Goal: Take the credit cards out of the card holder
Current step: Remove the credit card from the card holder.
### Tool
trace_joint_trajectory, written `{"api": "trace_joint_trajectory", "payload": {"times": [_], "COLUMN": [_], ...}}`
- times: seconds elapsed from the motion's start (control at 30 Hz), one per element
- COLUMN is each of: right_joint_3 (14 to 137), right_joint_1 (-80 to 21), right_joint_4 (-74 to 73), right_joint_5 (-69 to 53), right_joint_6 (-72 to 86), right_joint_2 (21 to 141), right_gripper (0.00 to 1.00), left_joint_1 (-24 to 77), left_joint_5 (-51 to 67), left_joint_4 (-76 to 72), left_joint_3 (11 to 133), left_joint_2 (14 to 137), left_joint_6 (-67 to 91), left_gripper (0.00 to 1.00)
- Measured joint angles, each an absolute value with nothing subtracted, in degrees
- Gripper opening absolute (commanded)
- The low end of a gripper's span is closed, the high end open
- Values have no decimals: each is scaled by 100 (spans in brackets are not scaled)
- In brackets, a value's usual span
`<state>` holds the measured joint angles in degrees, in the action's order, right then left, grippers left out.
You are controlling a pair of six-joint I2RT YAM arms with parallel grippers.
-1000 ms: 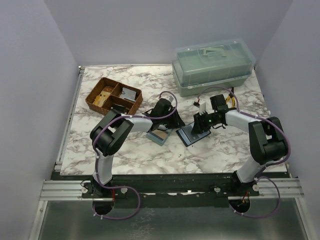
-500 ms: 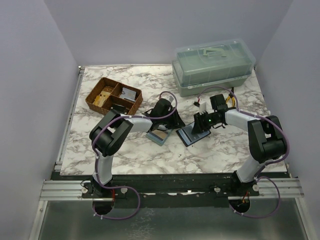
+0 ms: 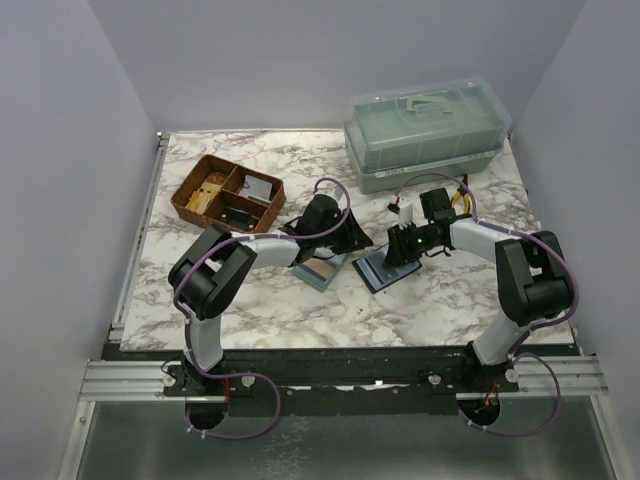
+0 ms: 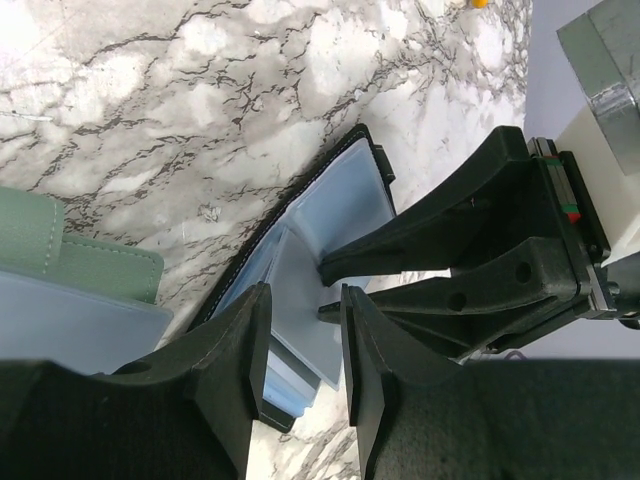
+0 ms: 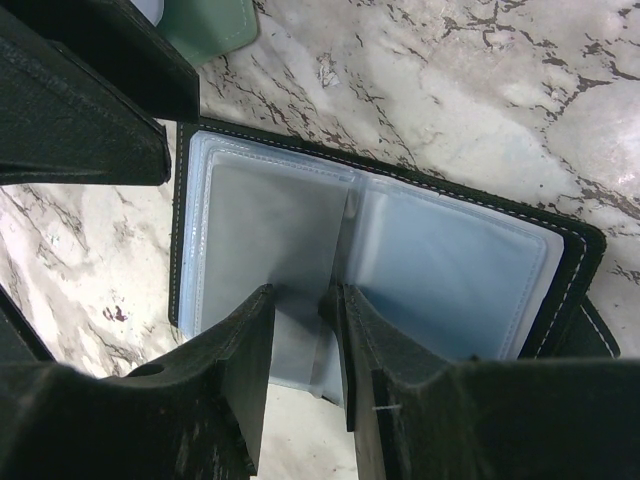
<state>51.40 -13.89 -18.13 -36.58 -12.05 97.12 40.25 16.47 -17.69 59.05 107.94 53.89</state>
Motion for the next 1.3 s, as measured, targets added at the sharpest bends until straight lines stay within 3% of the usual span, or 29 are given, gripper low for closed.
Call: {"api": "trace_joint_trajectory", "payload": {"times": [1.3], "right_joint_3": [5148], "right_joint_1": [-1389], "right_joint_4": [-1815], "right_joint_5": [-3660], "right_joint_6": [-1201], "right_joint_2": [9730], "right_gripper": [38], "left_joint_1": [4099], "left_joint_5": [1603], "left_joint_4": [-1931], "left_joint_3": [5771], "left_joint_2": [11137], "left_joint_6": [6171], "left_gripper": [39]}}
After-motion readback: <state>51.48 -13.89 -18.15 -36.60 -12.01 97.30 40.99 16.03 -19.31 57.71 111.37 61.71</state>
